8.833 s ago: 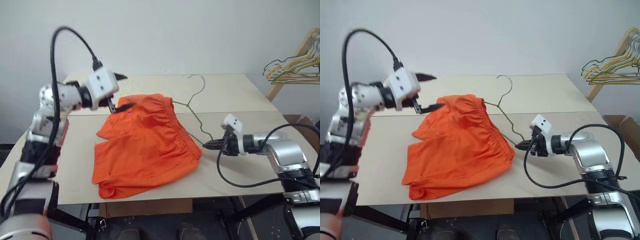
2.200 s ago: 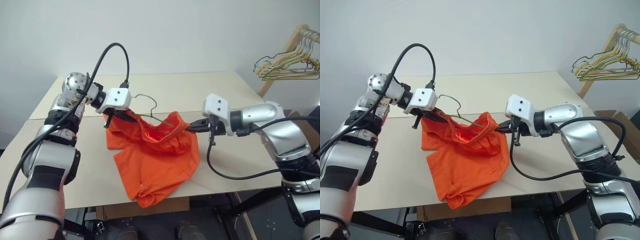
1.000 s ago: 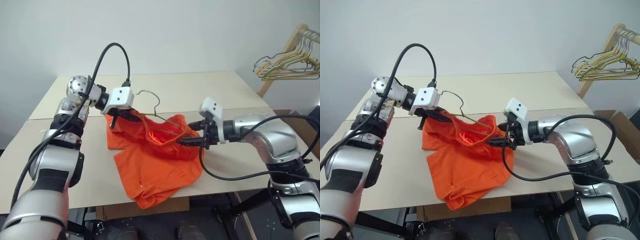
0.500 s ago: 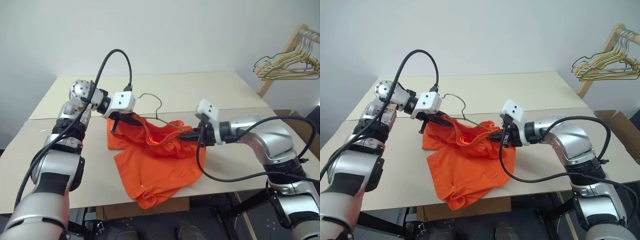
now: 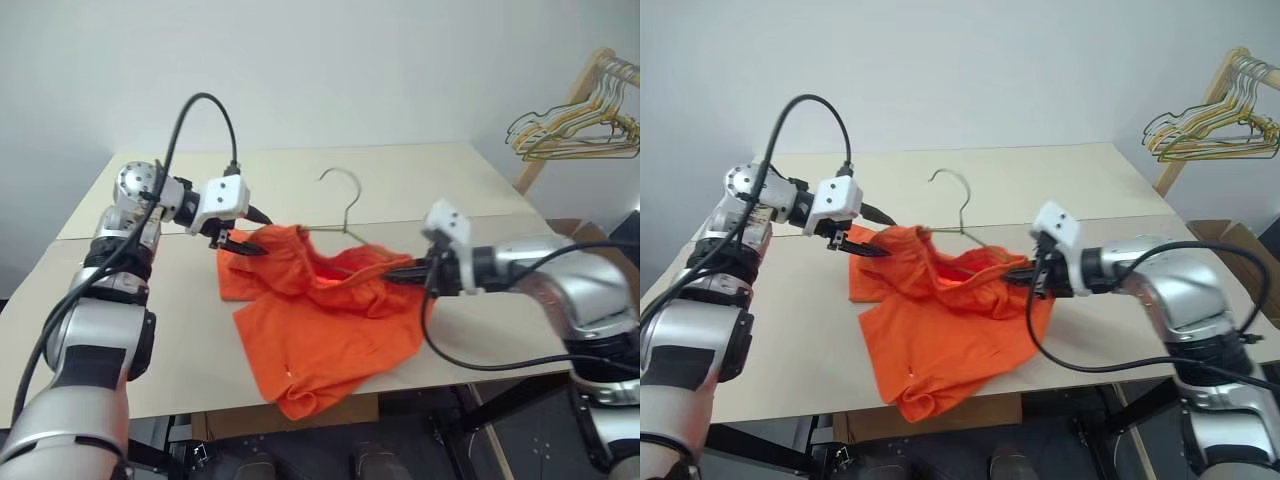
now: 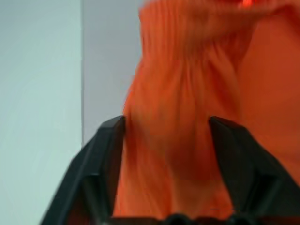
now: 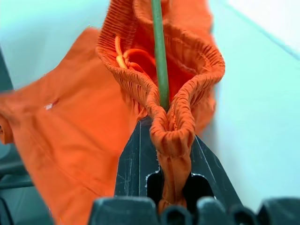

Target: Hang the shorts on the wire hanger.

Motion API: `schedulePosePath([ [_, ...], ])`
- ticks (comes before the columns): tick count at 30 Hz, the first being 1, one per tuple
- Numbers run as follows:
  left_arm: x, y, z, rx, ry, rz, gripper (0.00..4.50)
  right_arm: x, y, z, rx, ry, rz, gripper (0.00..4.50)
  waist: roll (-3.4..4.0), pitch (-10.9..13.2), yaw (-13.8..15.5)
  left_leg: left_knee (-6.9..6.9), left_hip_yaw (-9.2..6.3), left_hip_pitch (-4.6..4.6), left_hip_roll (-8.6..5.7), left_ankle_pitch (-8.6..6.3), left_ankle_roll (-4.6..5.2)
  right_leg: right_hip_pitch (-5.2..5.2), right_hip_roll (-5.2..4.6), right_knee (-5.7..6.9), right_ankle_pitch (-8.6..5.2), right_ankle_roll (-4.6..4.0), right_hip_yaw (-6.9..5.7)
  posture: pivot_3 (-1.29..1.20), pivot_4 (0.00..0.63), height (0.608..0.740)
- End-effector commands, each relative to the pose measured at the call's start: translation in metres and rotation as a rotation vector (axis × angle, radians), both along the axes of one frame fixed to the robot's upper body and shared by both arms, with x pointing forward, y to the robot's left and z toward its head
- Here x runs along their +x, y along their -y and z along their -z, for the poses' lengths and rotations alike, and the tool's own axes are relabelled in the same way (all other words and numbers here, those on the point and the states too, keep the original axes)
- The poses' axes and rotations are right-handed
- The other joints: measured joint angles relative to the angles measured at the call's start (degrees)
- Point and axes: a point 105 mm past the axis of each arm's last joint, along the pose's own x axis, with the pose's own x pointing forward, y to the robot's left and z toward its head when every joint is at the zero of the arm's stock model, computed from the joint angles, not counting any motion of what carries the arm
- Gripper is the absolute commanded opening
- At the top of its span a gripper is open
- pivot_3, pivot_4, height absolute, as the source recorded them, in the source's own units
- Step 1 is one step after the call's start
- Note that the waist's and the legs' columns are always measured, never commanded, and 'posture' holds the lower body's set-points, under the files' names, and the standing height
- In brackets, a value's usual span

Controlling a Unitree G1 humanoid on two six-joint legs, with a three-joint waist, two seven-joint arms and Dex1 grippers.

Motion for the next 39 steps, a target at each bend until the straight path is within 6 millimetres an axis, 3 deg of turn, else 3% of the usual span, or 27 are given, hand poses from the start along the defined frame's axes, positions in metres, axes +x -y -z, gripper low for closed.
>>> schedulePosePath([
  [1,0.003,0.008,-0.030,-0.086,0.069,0.023,4.18,-0.008,0.004,-0.023,0.035,0.064,-0.001,0.09,0.00,0.00,-0.03,0.00,0.00,0.00,0.00,0.00,0.00,0.01,0.00,0.00,0.00,0.00,0.00,-0.13,0.000,0.740],
  [2,0.003,0.009,-0.032,-0.100,0.069,0.020,4.48,-0.009,0.006,-0.025,0.034,0.069,0.007,0.09,0.00,0.00,-0.03,0.00,0.01,0.00,0.00,0.00,0.00,0.01,0.00,0.00,0.00,0.00,0.00,-0.14,0.000,0.740],
  [7,0.010,0.012,-0.048,-0.182,0.128,-0.012,4.50,-0.009,0.018,-0.031,0.028,0.069,0.087,0.09,0.00,0.00,-0.65,0.00,0.01,-0.01,0.00,0.00,0.00,0.00,0.00,-0.01,0.00,0.00,0.00,-0.16,0.000,0.740],
  [11,0.013,0.012,-0.069,-0.309,0.186,-0.042,4.50,-0.012,0.044,-0.042,0.028,0.069,0.208,0.09,0.00,0.00,-1.48,0.00,-0.02,-0.05,0.01,0.00,0.01,0.00,0.00,-0.03,-0.01,0.02,-0.02,-0.18,0.000,0.740],
  [19,-0.018,0.028,-0.085,-0.561,0.117,0.132,4.50,-0.010,0.097,-0.040,0.056,0.018,0.591,0.09,0.01,-0.01,-3.69,-0.01,-0.03,-0.06,0.03,-0.04,0.06,-0.01,-0.02,-0.04,-0.02,0.04,0.03,-0.24,0.000,0.740],
  [26,-0.046,0.045,-0.071,-0.718,0.074,0.082,4.50,-0.015,0.167,-0.028,-0.002,-0.024,1.082,0.09,0.14,-0.09,-6.18,-0.07,-0.15,-0.06,0.02,-0.05,0.08,0.00,-0.09,0.07,-0.04,0.06,0.17,-0.28,0.000,0.740],
  [28,-0.052,0.047,-0.067,-0.741,0.062,0.054,4.50,-0.019,0.181,-0.029,0.013,-0.028,1.173,0.09,0.18,-0.11,-6.60,-0.08,-0.32,-0.05,0.03,-0.06,0.10,0.01,-0.09,0.06,-0.04,0.06,0.22,-0.29,0.000,0.740],
  [32,-0.058,0.049,-0.065,-0.800,0.045,-0.016,4.50,-0.020,0.227,-0.043,0.074,-0.007,1.460,0.09,0.33,-0.20,-7.96,-0.09,-0.47,0.03,-0.04,-0.07,0.11,0.07,-0.13,-0.10,-0.06,0.09,0.27,-0.29,0.000,0.740],
  [39,-0.066,0.053,-0.059,-0.784,0.061,-0.063,4.50,-0.010,0.265,-0.058,0.265,0.027,1.694,0.09,0.85,-0.53,-9.84,-0.48,-0.43,0.30,-0.08,-0.07,0.11,0.36,-0.10,-0.48,-0.07,0.11,0.27,-0.27,0.000,0.740],
])
